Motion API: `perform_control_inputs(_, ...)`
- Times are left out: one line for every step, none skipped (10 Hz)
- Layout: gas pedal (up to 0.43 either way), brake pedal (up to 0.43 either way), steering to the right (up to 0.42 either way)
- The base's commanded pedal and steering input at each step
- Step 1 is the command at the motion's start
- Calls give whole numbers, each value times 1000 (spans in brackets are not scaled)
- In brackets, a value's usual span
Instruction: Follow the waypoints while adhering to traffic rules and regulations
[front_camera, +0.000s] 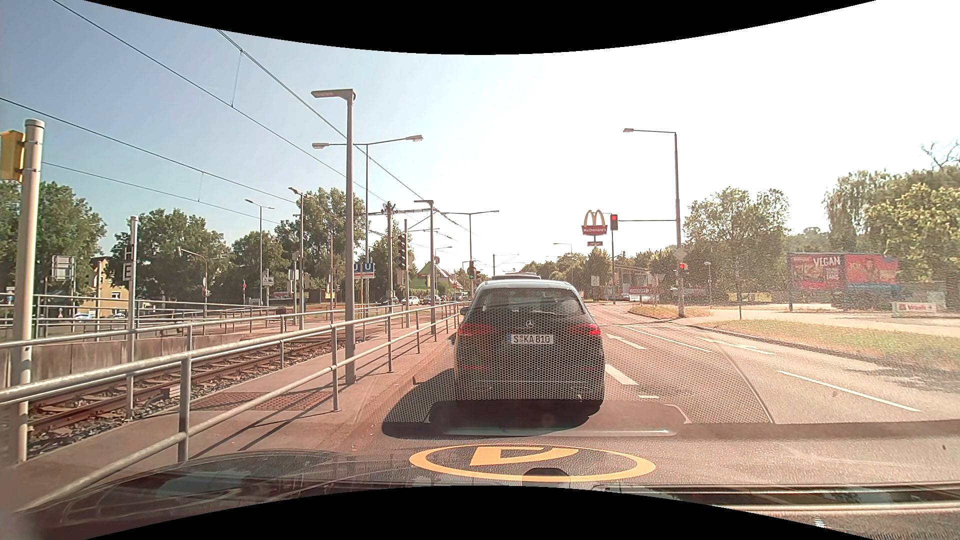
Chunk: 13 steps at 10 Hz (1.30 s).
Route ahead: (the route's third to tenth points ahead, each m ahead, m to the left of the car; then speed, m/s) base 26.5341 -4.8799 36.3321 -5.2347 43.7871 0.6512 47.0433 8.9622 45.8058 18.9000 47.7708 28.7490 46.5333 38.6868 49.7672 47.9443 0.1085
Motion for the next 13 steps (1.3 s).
perform_control_inputs(0, 0, 6)
perform_control_inputs(0, 0, 6)
perform_control_inputs(28, 0, 6)
perform_control_inputs(110, 0, 6)
perform_control_inputs(177, 0, 6)
perform_control_inputs(228, 0, 6)
perform_control_inputs(248, 0, 6)
perform_control_inputs(248, 0, 6)
perform_control_inputs(260, 0, 6)
perform_control_inputs(260, 0, 6)
perform_control_inputs(260, 0, 6)
perform_control_inputs(280, 0, 6)
perform_control_inputs(299, 0, 6)
